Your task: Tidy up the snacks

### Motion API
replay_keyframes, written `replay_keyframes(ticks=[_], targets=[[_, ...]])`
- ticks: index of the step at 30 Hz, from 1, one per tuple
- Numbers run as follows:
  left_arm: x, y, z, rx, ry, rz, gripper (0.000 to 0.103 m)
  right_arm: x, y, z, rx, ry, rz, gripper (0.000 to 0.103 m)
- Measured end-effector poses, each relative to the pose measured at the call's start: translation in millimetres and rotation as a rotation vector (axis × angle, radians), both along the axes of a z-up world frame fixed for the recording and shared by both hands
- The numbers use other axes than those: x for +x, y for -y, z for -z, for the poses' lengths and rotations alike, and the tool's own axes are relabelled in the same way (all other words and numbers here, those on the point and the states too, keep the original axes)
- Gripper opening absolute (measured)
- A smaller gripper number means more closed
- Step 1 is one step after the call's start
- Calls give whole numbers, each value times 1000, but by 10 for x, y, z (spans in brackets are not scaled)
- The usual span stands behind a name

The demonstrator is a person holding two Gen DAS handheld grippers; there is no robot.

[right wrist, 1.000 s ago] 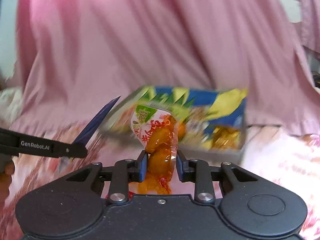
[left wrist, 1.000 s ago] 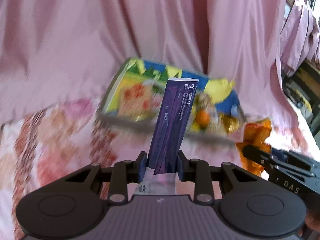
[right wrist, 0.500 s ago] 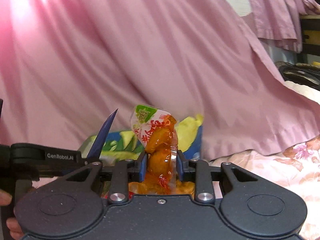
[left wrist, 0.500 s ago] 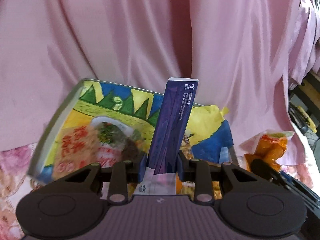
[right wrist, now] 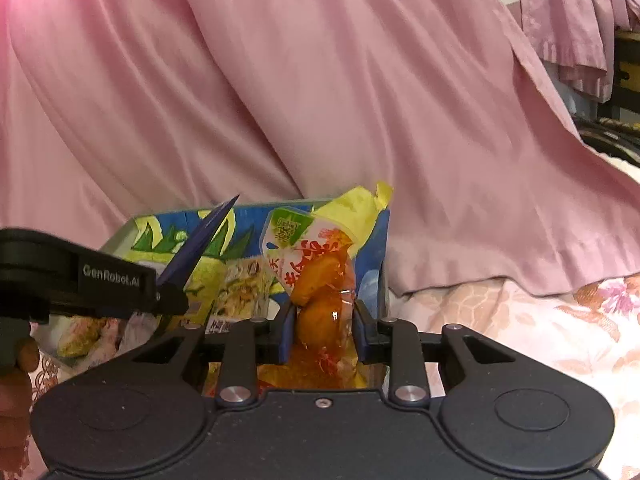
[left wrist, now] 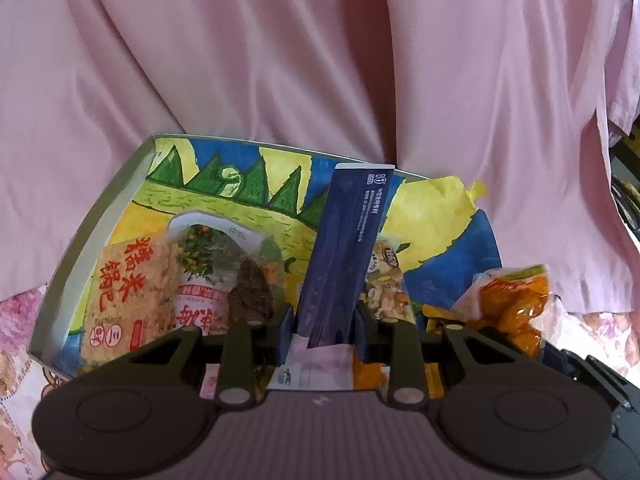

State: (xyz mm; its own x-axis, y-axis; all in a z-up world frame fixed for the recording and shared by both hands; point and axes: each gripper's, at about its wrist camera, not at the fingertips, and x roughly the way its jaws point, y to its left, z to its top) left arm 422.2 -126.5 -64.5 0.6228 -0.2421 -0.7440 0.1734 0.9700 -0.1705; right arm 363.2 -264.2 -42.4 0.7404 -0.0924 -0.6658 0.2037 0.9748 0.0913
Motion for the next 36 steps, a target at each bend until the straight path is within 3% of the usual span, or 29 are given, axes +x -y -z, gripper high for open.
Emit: replay_keyframes(ticks=[17, 21, 28, 36], targets=[[-29, -20, 9, -3, -37, -8, 36, -20, 11, 4, 39, -16, 3, 36], [-95, -33, -78, -20, -26, -5, 49, -54, 16, -46, 48, 0, 5, 53], [-307, -171, -346, -51, 29, -20, 69, -162, -9, -295, 41, 67, 18, 71], [-748, -555, -761, -66, 162, -94, 93, -369, -113, -722, 32, 140, 11, 84]])
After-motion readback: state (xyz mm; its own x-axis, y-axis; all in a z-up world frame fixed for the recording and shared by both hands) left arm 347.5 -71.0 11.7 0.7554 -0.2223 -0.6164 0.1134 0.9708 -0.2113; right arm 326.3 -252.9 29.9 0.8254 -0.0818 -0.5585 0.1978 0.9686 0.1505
